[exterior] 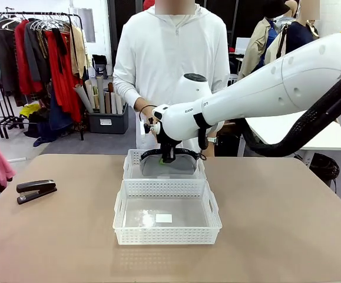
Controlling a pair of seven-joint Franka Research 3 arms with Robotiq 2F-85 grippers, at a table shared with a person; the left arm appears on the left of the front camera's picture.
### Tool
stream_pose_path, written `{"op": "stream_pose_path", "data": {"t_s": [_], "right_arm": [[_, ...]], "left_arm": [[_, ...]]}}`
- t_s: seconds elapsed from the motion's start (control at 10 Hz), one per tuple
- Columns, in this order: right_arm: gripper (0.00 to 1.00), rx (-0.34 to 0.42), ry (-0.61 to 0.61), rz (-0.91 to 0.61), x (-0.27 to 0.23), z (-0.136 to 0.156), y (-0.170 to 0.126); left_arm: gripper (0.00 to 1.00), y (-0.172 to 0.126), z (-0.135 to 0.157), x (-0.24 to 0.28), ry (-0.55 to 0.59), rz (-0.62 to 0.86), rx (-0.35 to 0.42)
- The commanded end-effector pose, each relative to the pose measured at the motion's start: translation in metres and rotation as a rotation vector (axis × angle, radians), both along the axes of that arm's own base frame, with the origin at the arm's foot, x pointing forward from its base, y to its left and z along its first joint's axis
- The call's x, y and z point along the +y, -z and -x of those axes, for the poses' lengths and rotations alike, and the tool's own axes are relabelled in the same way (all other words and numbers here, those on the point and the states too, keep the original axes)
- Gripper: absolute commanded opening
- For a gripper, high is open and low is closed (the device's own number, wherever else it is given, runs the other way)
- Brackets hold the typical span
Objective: Distribute items into two baskets.
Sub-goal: Place the picked Pencil pouch into the Organizing basket as instructed by the person.
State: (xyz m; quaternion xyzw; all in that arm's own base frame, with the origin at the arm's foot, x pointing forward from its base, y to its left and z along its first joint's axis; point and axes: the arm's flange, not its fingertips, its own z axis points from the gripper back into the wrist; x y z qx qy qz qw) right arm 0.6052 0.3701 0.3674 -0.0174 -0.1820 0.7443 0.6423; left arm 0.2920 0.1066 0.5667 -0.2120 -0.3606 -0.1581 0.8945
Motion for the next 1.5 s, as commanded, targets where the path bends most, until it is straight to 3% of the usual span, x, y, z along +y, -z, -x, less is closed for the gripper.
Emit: {"op": "stream_pose_path", "data": {"t_s": [0.0, 0.6, 0.7, 1.2, 1.4], "right_arm": [[0.0, -0.004, 0.003, 0.001, 0.007, -0.01, 0.004], [0.0, 0.052, -0.003, 0.006, 0.009, -0.026, 0.031], [0.07, 0.063, -0.005, 0.005, 0.009, -0.027, 0.032], [1.0, 0.097, 0.001, -0.009, 0.001, -0.028, 0.012], [1.0, 0.128, -0.008, -0.03, -0.009, -0.019, -0.003]], "left_arm": [[1.0, 0.001, 0.0, -0.001, 0.003, 0.003, -0.001], [1.0, 0.001, 0.0, -0.001, 0.003, 0.003, -0.001], [1.0, 0.001, 0.0, -0.001, 0.003, 0.003, -0.001], [1.0, 0.001, 0.0, -0.001, 0.003, 0.003, -0.001], [1.0, 0.001, 0.0, -0.001, 0.003, 0.003, -0.001]]}}
